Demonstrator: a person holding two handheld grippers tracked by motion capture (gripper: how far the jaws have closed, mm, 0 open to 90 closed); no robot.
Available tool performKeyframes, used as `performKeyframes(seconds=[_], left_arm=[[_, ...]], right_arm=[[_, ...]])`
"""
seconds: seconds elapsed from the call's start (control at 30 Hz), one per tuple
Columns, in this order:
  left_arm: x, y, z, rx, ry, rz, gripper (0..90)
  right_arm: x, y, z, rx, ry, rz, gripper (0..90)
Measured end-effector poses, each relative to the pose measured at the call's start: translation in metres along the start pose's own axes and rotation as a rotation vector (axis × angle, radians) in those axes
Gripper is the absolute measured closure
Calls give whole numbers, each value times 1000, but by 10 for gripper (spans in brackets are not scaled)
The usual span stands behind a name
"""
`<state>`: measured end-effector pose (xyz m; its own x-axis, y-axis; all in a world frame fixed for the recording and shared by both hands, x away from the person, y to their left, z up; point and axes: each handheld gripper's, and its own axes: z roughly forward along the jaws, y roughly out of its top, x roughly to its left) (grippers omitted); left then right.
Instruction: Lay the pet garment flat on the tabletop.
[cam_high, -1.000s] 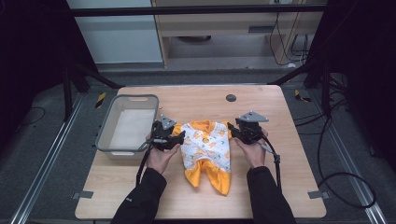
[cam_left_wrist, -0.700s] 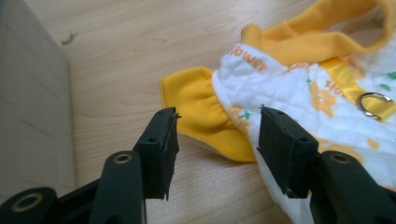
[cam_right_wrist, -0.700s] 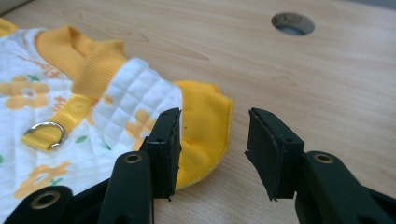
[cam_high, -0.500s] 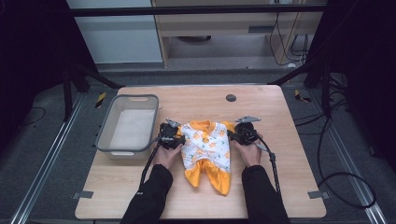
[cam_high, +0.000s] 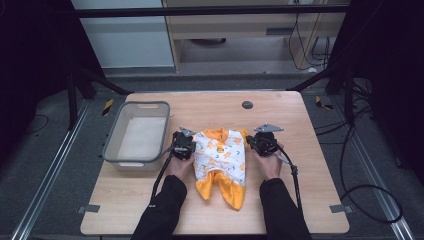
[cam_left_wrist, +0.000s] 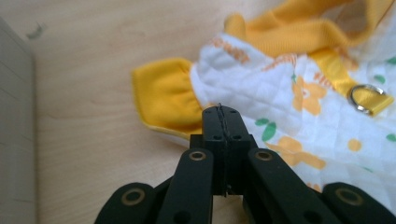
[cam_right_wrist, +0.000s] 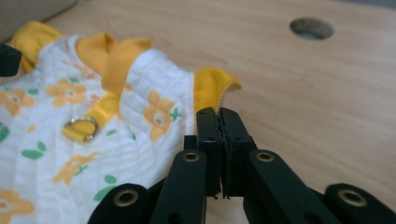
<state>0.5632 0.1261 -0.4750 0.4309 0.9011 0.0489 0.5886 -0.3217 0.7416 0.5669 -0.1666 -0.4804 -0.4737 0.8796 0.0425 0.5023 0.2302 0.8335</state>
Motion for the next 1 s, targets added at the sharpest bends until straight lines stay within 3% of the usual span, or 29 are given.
performKeyframes(seconds=[0.1, 0.23, 0.37, 0.43, 0.6, 0.77, 0.9, 1.0], left_arm=[[0, 9, -9, -57, 32, 30, 900], [1, 19, -16, -88, 21, 22, 900], [-4, 18, -19, -92, -21, 19, 900], [-6, 17, -23, -102, -43, 21, 898], [-11, 18, -46, -128, -110, 46, 683], [-20, 4, -79, -152, -153, 102, 495], [-27, -15, -95, -135, -175, 147, 435], [-31, -29, -105, -136, -204, 150, 436]], right_arm=[[1, 7, -8, -66, -38, -21, 883], [2, 12, -13, -129, -94, -42, 882], [-2, 11, -12, -99, -154, -62, 859], [-7, 9, -10, -64, -165, -37, 760], [-16, 10, -29, -90, -196, -31, 640], [-10, 8, -69, -114, -124, -53, 609], [3, -5, -93, -99, -63, -81, 581], [12, -18, -111, -98, -16, -85, 551]])
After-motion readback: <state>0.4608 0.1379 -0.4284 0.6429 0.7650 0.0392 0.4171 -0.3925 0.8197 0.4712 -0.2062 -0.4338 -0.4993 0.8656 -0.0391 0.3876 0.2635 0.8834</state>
